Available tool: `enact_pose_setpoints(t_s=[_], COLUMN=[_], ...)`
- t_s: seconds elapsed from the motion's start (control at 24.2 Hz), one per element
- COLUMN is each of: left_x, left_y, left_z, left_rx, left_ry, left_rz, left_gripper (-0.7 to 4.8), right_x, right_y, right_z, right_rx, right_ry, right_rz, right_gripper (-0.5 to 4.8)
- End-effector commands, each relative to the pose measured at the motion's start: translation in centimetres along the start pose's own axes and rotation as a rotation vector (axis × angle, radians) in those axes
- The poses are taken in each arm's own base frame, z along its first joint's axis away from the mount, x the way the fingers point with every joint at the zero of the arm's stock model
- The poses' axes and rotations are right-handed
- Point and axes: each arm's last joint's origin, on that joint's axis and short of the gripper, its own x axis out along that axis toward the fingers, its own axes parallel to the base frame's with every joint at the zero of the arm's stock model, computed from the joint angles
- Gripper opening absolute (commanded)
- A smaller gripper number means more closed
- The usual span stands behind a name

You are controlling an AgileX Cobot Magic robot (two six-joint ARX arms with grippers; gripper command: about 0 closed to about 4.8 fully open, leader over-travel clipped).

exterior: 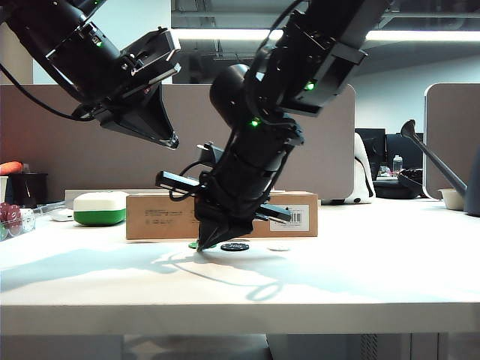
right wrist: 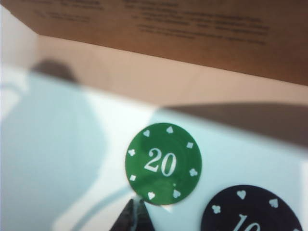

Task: Push the chip, whose value equals the sum of all the chip values on the rectangular box, forward next to the box.

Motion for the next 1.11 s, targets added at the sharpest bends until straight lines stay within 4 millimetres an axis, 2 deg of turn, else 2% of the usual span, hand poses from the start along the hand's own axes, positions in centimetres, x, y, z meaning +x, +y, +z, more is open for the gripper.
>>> enact_pose_setpoints(t_s=[0.04,0.58,1.11], left_x=[-0.2,-0.2,-0.2], left_y=[-0.1,-0.1,-0.1], left_z=[0.2,0.2,0.2], left_rx=[0.006,0.006,0.006], left_ry=[-0.016,-0.016,-0.016], left_rz=[-0.002,-0.002,-0.002], left_gripper=[-0.05,-0.05,-0.05], right_x=[-0.1,-0.1,1.1], right_y=[0.2,0.1,-0.2], right_z=[0.3,0.5,0.0], right_rx=[-0.002,-0.003,-0.002], right_ry=[0.008,-0.005,-0.003], right_rz=[-0.047,-0.089,-0.09], right_gripper=[-0.05,-0.05,-0.05])
